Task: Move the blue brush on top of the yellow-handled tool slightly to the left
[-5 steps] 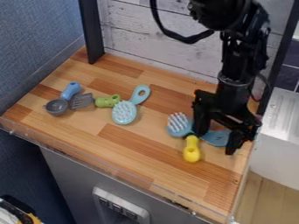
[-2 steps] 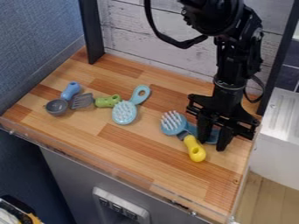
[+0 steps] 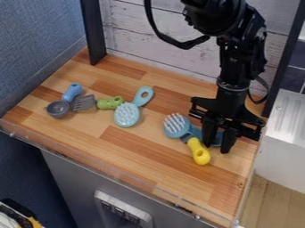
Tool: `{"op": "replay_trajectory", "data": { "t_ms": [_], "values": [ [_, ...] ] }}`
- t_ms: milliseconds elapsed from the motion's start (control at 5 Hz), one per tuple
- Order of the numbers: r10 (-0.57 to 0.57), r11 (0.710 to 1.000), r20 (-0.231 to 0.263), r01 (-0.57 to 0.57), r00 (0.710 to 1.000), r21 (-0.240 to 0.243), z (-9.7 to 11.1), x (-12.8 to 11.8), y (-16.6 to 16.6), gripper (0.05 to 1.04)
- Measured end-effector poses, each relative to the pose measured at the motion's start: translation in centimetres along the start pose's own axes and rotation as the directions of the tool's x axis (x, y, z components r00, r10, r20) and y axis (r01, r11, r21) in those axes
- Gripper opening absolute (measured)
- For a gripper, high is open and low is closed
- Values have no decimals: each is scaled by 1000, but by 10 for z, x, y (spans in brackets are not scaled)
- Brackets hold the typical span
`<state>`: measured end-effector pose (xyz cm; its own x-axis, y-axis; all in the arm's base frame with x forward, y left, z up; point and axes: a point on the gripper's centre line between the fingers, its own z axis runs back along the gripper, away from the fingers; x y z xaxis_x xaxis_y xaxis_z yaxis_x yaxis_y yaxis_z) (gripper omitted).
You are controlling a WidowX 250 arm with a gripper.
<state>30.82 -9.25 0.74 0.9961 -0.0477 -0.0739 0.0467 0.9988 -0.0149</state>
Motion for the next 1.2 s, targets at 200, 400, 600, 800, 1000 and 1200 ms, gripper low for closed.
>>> {"op": "replay_trajectory", "data": {
  "t_ms": [200,400,600,800,1000,1200],
  "values": [
    [-48,999,-5,48,999,6,0,-4,2,340],
    [-38,999,-63,40,997,20,5,-17,9,339],
    [-14,1000,-49,15,999,22,44,-21,11,177],
    [49,999,-47,-48,998,25,79,-23,10,67],
    [47,999,-59,-45,997,29,97,-28,11,57],
    [-29,999,-60,31,998,26,106,-32,12,56]
  ]
}}
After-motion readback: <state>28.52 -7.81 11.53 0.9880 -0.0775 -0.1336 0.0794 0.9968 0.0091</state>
